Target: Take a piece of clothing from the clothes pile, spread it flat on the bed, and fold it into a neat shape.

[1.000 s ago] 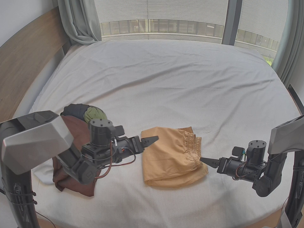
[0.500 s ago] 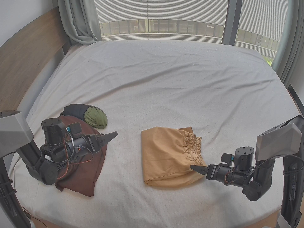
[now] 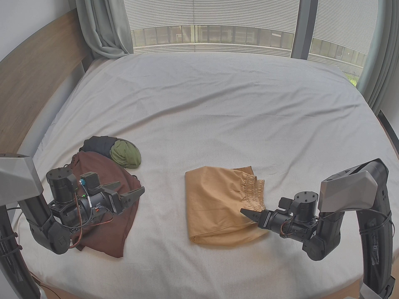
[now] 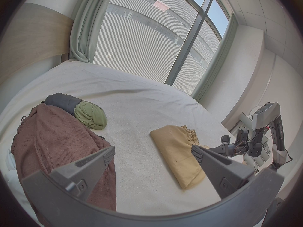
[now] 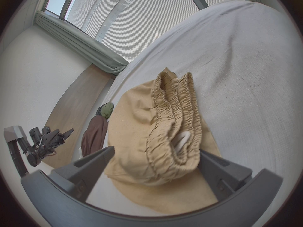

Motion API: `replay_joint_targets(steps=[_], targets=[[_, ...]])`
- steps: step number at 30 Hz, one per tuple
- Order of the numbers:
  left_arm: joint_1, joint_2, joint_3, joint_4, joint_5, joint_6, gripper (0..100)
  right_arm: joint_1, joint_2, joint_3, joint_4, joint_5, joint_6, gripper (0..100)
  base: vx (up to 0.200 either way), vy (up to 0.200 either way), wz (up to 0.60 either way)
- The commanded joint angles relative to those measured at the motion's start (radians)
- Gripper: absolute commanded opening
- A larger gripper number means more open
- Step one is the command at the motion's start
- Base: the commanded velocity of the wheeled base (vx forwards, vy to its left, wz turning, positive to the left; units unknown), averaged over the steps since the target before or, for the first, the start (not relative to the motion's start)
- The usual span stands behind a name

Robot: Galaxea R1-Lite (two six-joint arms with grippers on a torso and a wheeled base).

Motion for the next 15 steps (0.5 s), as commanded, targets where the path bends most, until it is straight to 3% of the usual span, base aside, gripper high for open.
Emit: replay_joint_targets(steps=[1, 15], targets=[[0.002, 0.016, 0.006, -0.010, -0.001, -0.001, 100, -0.002, 0.042, -0.041, -0.001, -0.030, 0.002, 0, 0.000, 0.000, 0.00], [0.002, 0.059, 0.002, -0.054, -0.001, -0.004, 100, -0.029, -0.063, 0.053, 0.001, -0.031, 0.016, 0, 0.000, 0.000, 0.00]])
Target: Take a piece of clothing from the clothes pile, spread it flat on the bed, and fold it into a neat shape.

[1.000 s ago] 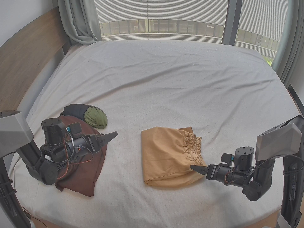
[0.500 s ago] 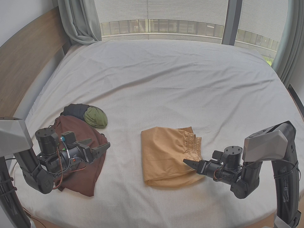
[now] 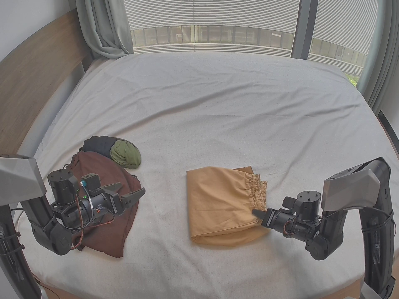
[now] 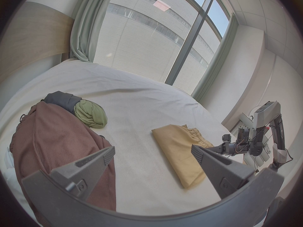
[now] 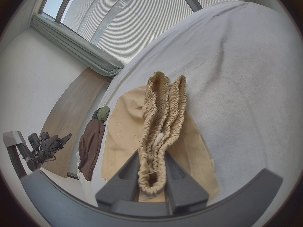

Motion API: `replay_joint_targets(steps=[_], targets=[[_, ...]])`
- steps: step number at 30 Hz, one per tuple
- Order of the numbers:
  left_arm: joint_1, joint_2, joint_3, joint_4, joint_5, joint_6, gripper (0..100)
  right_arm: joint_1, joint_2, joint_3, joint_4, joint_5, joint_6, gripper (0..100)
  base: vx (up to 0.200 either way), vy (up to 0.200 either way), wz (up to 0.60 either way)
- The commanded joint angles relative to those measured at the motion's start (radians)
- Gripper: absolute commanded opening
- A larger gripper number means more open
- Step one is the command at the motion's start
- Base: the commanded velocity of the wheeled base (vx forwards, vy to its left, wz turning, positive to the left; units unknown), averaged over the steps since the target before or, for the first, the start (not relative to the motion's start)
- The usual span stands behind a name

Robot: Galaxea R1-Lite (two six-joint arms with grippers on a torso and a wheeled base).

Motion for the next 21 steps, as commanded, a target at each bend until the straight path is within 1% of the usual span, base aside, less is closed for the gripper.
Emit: replay_joint_targets(steps=[1, 5, 13, 14, 21], targets=[[0.001, 0.042, -0.002, -0.034, 0.001, -0.002, 100, -0.020, -0.047, 0.036, 0.000, 0.001, -0.003, 0, 0.000, 0.000, 0.00], [-0.001, 0.074, 0.001, -0.083, 0.004, -0.002, 100, -0.034, -0.032, 0.037, 0.002, 0.001, -0.008, 0, 0.000, 0.000, 0.00], [-0.002, 0.075, 0.005, -0.086, 0.013, -0.002, 100, -0.025, -0.003, 0.037, 0.002, 0.001, -0.012, 0, 0.000, 0.000, 0.00], [-0.002, 0.075, 0.004, -0.086, 0.013, -0.002, 100, -0.024, -0.003, 0.036, 0.000, 0.001, -0.012, 100, 0.000, 0.000, 0.00], [-0.002, 0.074, 0.002, -0.086, 0.015, -0.004, 100, -0.025, -0.023, 0.060, 0.002, 0.003, -0.019, 100, 0.000, 0.000, 0.00]])
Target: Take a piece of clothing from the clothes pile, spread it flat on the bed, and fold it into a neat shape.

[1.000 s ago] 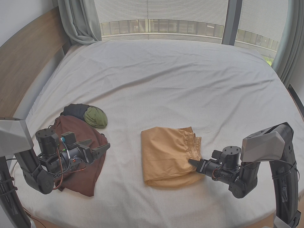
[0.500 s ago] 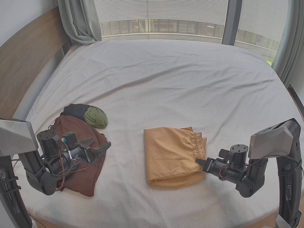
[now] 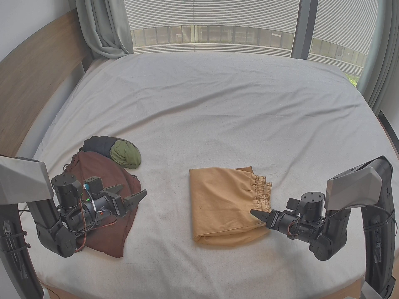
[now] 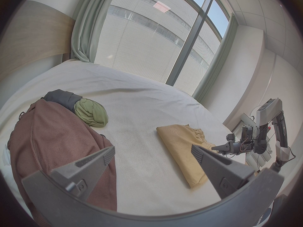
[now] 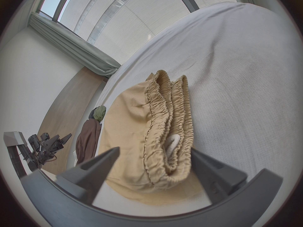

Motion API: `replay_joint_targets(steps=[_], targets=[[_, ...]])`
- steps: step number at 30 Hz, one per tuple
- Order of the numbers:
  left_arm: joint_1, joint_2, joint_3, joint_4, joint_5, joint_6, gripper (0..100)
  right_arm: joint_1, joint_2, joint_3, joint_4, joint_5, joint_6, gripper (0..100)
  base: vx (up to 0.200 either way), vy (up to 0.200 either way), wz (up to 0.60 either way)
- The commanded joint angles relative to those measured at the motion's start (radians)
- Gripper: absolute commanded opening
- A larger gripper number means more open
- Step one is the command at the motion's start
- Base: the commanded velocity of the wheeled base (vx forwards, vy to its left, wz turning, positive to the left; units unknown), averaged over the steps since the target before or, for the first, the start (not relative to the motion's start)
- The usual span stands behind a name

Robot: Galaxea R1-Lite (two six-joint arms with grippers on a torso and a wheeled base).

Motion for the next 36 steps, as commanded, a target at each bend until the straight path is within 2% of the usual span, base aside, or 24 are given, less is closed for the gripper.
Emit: replay_joint_targets(steps=[1, 7, 11, 21, 29, 32, 36], targets=[[0.000, 0.003, 0.001, 0.000, -0.001, -0.001, 100, -0.001, -0.014, 0.019, 0.001, 0.002, -0.006, 100, 0.000, 0.000, 0.00], [-0.004, 0.009, 0.002, 0.000, 0.001, 0.001, 100, -0.039, -0.019, 0.028, 0.083, 0.002, -0.075, 100, 0.000, 0.000, 0.00], [-0.004, 0.009, 0.001, 0.000, -0.001, 0.001, 100, -0.052, -0.010, 0.020, 0.101, 0.002, -0.076, 100, 0.000, 0.000, 0.00], [-0.004, 0.004, -0.001, 0.000, -0.001, 0.001, 100, -0.021, 0.050, -0.034, 0.103, 0.006, -0.064, 100, 0.000, 0.000, 0.00], [-0.004, 0.000, -0.007, -0.002, -0.001, -0.007, 100, 0.031, 0.096, -0.106, 0.092, 0.005, -0.001, 100, 0.000, 0.000, 0.00], [-0.001, 0.000, -0.008, -0.002, -0.001, -0.007, 100, 0.050, 0.095, -0.127, 0.073, 0.006, 0.059, 100, 0.000, 0.000, 0.00], [0.002, 0.001, -0.010, -0.002, -0.001, -0.008, 100, 0.050, 0.098, -0.129, 0.046, 0.005, 0.074, 100, 0.000, 0.000, 0.00]])
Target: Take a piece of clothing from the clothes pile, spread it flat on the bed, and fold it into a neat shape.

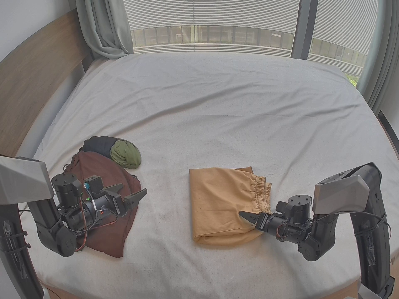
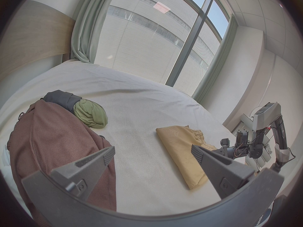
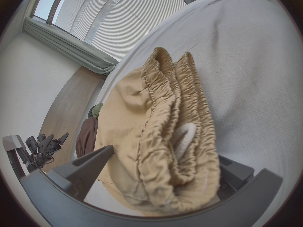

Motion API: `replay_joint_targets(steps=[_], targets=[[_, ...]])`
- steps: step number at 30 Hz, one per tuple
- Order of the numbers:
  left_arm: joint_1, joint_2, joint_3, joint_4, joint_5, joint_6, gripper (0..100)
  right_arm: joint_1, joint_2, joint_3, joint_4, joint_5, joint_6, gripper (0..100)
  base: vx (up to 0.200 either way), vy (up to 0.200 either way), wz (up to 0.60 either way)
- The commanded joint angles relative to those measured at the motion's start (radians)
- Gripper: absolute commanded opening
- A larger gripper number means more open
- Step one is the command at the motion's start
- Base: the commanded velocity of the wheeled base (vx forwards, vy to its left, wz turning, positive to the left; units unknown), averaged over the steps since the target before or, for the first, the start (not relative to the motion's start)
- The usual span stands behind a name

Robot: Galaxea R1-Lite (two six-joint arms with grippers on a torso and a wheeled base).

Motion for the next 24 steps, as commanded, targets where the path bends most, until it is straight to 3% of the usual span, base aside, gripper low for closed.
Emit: replay_joint_targets(steps=[1, 4, 5, 18, 24], targets=[[0.003, 0.000, -0.002, -0.001, 0.000, 0.000, 100, 0.005, 0.015, -0.006, -0.010, 0.001, 0.003, 100, 0.000, 0.000, 0.00], [0.001, -0.002, 0.000, -0.001, 0.000, -0.002, 100, 0.003, 0.018, -0.007, -0.012, 0.001, 0.003, 100, 0.000, 0.000, 0.00], [0.001, -0.002, 0.000, -0.001, 0.000, -0.002, 100, 0.003, 0.020, -0.007, -0.012, 0.001, 0.003, 0, 0.000, 0.000, 0.00], [0.001, -0.002, 0.000, -0.001, 0.000, 0.000, 100, 0.012, 0.015, 0.003, -0.056, 0.019, 0.019, 0, 0.000, 0.000, 0.00], [0.006, -0.012, -0.002, -0.001, 0.000, 0.000, 100, 0.054, -0.128, 0.042, -0.058, 0.054, 0.063, 0, 0.000, 0.000, 0.00]])
